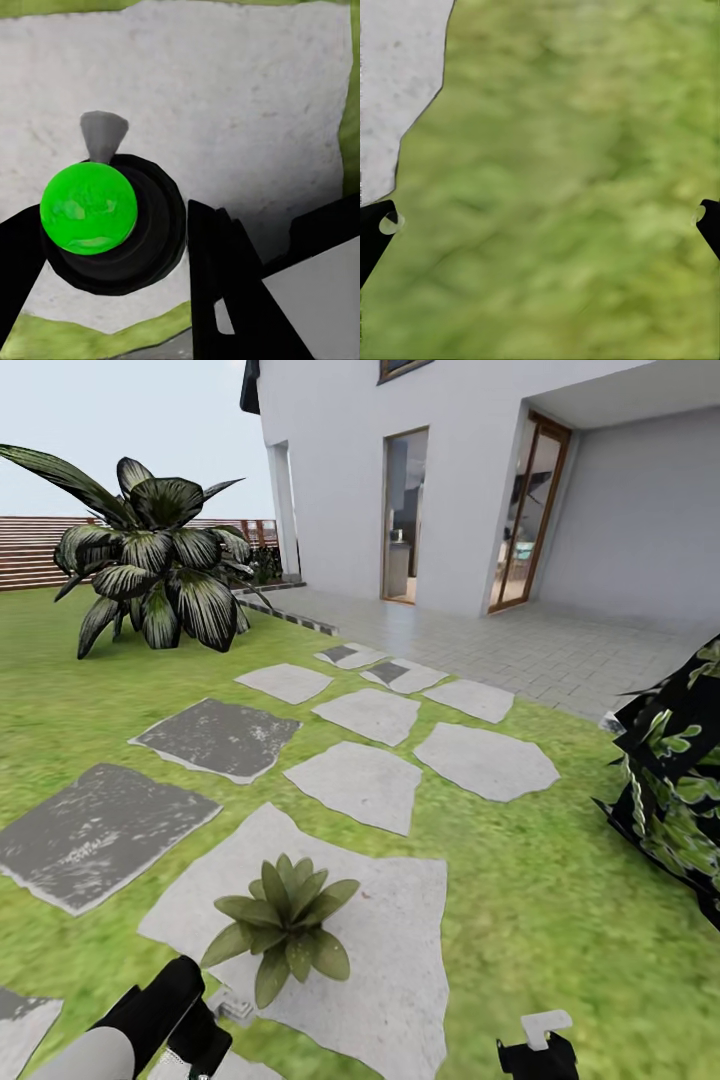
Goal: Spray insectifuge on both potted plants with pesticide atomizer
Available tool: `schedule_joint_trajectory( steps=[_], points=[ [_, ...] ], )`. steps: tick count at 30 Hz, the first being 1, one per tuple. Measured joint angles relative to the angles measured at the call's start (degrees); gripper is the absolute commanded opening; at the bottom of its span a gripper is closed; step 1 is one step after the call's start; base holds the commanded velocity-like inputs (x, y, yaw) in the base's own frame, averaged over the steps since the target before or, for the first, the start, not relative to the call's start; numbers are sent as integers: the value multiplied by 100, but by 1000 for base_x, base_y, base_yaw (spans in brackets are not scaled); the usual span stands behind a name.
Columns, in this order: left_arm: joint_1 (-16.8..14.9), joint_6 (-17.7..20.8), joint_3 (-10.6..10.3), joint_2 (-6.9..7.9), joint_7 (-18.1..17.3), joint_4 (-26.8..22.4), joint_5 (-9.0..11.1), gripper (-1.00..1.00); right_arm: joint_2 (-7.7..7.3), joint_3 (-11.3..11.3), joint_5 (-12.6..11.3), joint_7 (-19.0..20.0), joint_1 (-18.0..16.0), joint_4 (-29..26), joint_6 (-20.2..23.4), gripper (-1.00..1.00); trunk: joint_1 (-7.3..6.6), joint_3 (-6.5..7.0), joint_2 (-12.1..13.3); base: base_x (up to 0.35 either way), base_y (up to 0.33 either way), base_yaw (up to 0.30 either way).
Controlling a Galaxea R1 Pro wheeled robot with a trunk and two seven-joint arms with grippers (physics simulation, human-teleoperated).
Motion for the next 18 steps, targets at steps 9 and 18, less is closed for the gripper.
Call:
schedule_joint_trajectory(
  steps=[9,18],
  points=[
    [-17,33,0,-9,134,-525,-6,-100,7,2,1,-2,3,0,-3,100,2,0,0,31,24,0],
    [-10,33,35,-9,137,-517,-4,-100,4,1,-2,1,4,-4,2,100,2,0,0,0,156,0]
  ],
)
